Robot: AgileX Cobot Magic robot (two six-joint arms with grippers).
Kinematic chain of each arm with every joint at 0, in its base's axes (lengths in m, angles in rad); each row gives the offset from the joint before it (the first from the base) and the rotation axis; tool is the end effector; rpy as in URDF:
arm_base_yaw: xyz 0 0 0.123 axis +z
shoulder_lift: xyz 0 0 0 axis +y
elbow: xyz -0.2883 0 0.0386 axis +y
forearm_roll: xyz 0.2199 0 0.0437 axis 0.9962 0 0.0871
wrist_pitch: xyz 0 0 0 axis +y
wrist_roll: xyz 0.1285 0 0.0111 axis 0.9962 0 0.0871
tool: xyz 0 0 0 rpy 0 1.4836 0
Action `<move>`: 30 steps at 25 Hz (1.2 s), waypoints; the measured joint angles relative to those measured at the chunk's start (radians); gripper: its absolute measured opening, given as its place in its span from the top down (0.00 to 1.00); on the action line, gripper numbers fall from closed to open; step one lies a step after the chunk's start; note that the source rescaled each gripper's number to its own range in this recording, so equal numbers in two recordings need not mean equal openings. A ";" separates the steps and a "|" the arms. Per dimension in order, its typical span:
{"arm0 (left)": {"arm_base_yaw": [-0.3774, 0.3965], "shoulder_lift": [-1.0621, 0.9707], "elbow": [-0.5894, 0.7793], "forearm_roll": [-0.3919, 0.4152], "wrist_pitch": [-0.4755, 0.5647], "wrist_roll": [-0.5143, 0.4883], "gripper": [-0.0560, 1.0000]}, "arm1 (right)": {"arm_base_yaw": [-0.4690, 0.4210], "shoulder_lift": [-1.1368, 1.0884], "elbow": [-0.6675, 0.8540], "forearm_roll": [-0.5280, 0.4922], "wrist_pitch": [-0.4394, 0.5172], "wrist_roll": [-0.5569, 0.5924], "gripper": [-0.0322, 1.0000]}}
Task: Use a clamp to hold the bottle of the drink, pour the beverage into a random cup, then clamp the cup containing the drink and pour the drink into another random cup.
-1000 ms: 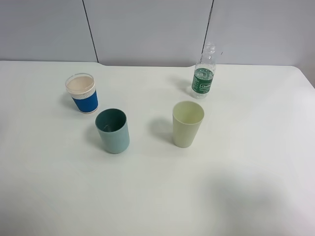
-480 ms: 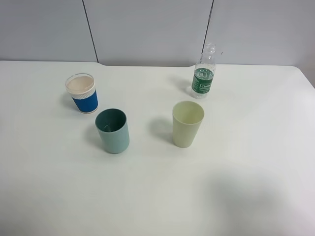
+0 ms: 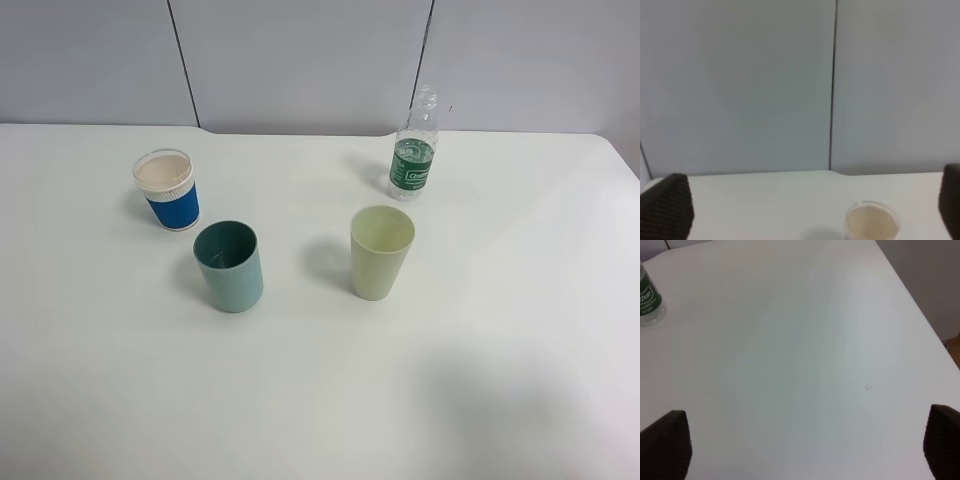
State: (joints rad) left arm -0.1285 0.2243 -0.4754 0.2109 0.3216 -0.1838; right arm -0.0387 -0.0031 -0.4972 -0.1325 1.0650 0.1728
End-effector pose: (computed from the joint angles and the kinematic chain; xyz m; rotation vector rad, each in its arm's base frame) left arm 0.0589 0.0010 0.3246 0.0598 1.5465 -0.0374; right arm -0.0031 -0.0148 0.2460 0.2220 2.0298 -0.0748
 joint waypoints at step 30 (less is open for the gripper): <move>-0.001 -0.227 -0.158 -0.294 0.700 0.351 0.00 | 0.000 0.000 0.000 0.000 0.000 0.000 0.15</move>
State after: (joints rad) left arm -0.1298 -0.0031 -0.6335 -0.0836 1.0215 0.1672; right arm -0.0387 -0.0031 -0.4972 -0.1325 1.0650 0.1728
